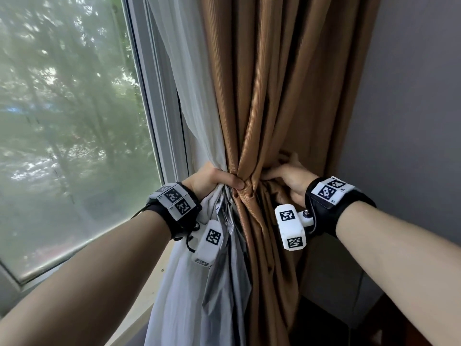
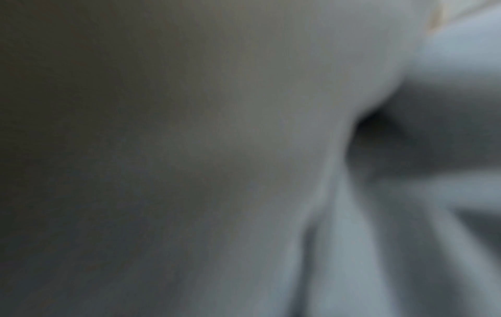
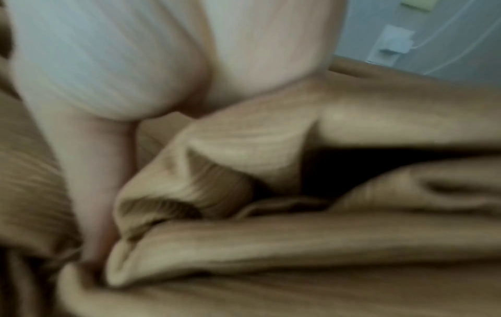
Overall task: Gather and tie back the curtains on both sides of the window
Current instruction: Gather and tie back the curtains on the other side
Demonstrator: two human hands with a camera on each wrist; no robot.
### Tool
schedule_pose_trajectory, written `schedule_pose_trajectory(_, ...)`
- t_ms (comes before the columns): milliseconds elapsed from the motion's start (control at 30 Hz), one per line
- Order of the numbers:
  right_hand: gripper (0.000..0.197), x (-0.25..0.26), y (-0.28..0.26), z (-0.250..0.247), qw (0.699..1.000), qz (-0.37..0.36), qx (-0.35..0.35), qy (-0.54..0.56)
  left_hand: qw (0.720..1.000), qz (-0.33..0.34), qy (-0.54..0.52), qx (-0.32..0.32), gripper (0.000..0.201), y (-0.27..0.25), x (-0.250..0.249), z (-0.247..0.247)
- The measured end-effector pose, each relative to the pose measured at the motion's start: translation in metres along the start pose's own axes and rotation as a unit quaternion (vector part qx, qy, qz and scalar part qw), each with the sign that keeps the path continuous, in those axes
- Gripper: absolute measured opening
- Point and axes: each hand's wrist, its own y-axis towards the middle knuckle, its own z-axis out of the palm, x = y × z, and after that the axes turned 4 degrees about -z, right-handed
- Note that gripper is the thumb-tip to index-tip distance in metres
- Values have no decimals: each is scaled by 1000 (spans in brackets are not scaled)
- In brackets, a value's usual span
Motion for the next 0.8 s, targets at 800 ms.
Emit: schedule_pose_trajectory(800,47,18,-42,19,985,-89,32,-143,999,19,9,-40,71,-45,-12,5)
